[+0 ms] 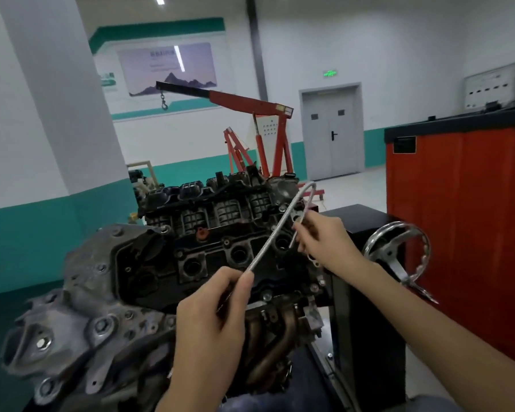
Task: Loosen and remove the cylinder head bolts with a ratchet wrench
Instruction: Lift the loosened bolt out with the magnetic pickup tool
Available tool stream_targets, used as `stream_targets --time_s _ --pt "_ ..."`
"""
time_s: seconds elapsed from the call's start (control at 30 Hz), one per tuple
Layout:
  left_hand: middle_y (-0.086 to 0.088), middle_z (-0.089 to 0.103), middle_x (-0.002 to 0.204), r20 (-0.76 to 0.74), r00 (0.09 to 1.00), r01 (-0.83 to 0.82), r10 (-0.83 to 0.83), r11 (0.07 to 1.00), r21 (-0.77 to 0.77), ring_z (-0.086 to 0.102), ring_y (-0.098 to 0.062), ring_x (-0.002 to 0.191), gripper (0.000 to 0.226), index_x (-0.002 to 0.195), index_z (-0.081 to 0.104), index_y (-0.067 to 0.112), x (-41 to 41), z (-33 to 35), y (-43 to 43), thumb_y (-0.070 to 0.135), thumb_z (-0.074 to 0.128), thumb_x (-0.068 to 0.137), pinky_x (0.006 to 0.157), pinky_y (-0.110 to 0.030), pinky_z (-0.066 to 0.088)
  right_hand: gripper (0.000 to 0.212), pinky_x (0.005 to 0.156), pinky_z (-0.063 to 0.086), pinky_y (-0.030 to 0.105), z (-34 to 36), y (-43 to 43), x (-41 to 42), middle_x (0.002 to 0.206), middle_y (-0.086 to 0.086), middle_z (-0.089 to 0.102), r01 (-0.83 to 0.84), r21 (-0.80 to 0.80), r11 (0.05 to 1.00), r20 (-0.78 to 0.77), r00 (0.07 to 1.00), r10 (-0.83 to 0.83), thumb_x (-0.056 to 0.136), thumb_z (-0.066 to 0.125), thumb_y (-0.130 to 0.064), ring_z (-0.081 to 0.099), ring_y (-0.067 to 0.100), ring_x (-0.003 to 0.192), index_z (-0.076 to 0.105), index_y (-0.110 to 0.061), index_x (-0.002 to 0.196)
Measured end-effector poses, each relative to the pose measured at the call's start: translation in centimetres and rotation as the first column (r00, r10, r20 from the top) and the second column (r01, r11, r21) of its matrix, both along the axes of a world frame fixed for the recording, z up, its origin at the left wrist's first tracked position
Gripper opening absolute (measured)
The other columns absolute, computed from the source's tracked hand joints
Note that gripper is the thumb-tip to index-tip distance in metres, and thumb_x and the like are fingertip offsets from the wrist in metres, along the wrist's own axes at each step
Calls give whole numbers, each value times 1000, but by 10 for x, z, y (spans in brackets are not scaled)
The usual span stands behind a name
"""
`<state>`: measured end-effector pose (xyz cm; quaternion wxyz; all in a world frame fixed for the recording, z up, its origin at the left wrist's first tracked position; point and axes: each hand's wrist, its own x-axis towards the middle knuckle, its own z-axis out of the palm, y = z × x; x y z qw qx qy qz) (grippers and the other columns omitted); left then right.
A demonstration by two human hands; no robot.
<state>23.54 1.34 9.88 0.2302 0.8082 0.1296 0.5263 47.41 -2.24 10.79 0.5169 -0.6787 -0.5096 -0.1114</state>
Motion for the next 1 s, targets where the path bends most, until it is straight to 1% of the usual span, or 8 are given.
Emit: stream_targets --time_s 0.2,0.43,0.57,0.77,0.8,0.87,0.93,1.0 --pt "10 40 51 19 997 76 -74 992 -102 34 -1 46 30 67 52 32 20 -18 1 44 52 95 47 -14 26 10 66 54 29 11 29 9 72 1 62 -17 -18 1000 33 999 18 95 51 -16 61 9 64 58 -8 96" --pt "14 48 50 17 972 235 -236 956 -173 42 4 47 26 70 56 28 33 -40 -16 42 56 92 48 -11 31 6 56 50 19 -8 30 20 71 -3 57 29 38 999 107 994 -33 94 52 -14 58 8 61 51 -20 94" --pt "16 47 49 51 974 226 -220 953 -203 40 4 46 24 66 56 31 48 -59 -20 35 58 90 48 -10 30 12 60 48 12 -25 30 26 72 -6 58 5 -3 1000 10 1000 -5 93 53 -13 60 6 64 53 -24 92" --pt "11 49 52 150 970 226 -191 935 -272 41 2 50 28 69 56 26 71 -68 -18 40 53 93 49 -16 32 21 69 53 25 -18 19 16 83 -3 59 49 -183 982 -164 983 -80 94 53 -16 58 8 68 56 -10 114" --pt "12 48 52 155 969 229 -193 937 -264 41 1 48 30 69 55 26 75 -68 -19 39 52 96 48 -16 32 24 66 52 23 -16 9 8 84 1 64 -6 -127 992 -322 946 -36 96 51 -19 62 11 69 57 -6 116" --pt "15 49 51 159 965 242 -207 938 -249 42 2 47 27 70 55 26 84 -68 -24 36 53 95 49 -15 33 38 66 56 26 -9 -18 -9 89 16 71 -263 117 958 -627 728 276 100 42 -30 69 26 78 57 0 115" --pt "13 49 50 149 966 243 -214 943 -225 43 2 47 27 70 55 24 94 -68 -30 38 52 93 49 -17 34 50 73 58 33 4 -44 -27 96 23 70 -473 309 825 -688 488 537 101 31 -40 69 34 90 58 0 114" --pt "5 49 51 141 962 258 -232 943 -210 43 -2 46 29 69 53 21 103 -69 -37 36 51 94 48 -22 36 51 63 56 30 16 -56 -39 87 19 71 -499 346 795 -698 429 573 101 30 -40 70 29 77 59 1 111"
